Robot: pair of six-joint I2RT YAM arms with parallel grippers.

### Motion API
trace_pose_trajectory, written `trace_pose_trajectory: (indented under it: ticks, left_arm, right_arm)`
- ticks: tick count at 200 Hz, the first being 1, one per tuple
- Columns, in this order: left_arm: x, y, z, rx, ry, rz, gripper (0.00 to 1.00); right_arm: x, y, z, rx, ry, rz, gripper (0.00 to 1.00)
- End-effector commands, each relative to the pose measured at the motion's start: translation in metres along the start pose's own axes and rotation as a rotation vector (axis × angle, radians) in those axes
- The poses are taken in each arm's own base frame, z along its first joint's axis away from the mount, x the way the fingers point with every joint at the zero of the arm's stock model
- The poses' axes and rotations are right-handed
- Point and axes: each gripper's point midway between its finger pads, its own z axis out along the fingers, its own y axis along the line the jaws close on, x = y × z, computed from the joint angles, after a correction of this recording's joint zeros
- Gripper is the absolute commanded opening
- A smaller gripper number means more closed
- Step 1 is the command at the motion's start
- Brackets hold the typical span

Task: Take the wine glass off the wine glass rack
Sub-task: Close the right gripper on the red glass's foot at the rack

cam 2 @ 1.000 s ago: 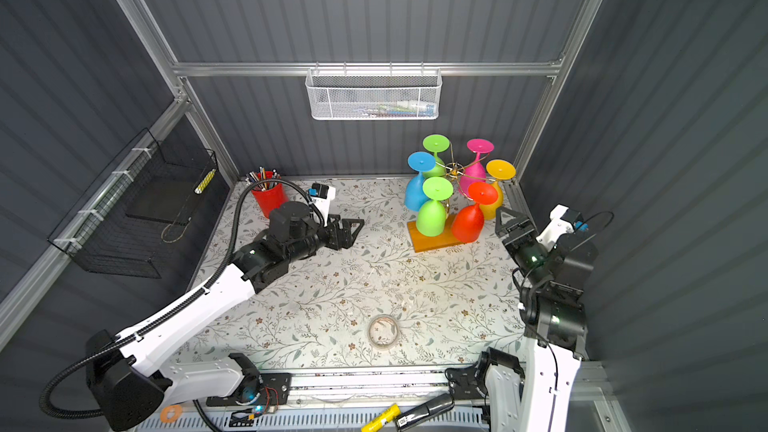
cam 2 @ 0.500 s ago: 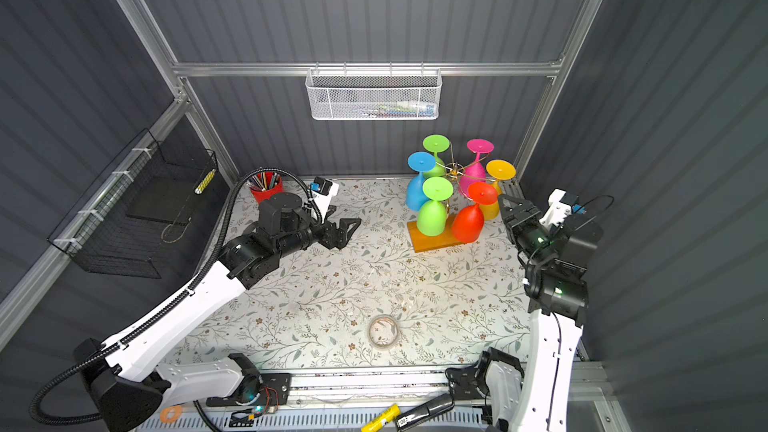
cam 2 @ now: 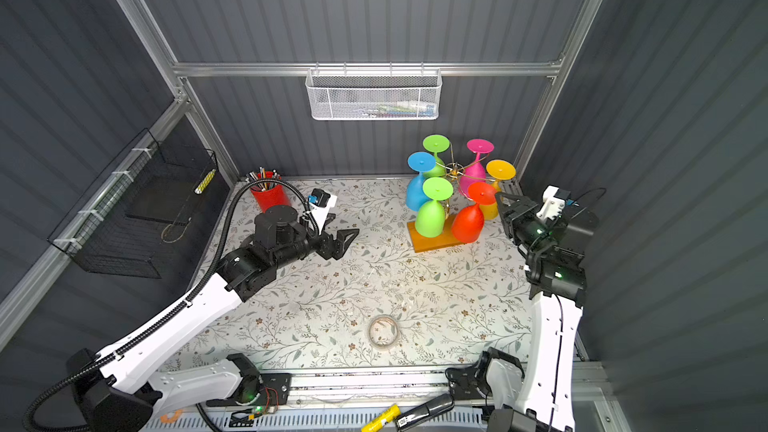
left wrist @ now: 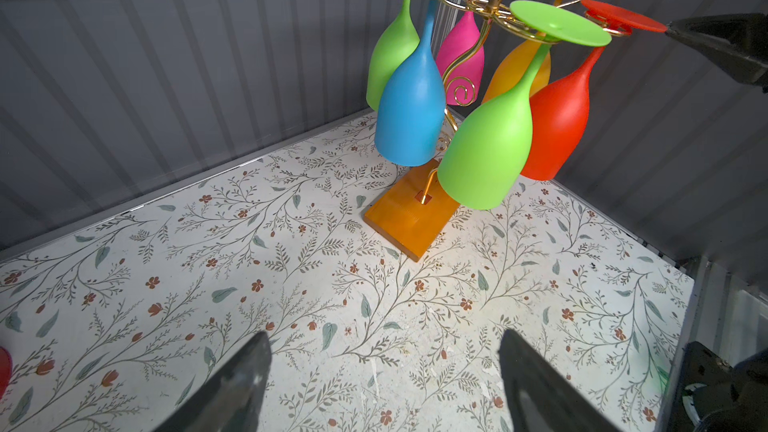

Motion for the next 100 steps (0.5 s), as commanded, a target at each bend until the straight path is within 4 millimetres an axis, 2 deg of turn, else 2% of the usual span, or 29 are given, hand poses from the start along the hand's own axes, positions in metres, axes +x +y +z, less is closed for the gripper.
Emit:
trace_pose_trajectory:
  ticks: [1,100]
  left_arm:
    - [-0.004,-0.003,-0.005,0.006,-0.029,0.024,0.86]
    - [-0.002,-0.003,-0.004,0.008,-0.035,0.025,0.86]
  right_arm:
    - [-0.002,0.006,0.001,-0.024,0.006,-0.017,0.42]
    - [-0.004,-0.003,0.016,-0.038,0.044,0.036,0.34]
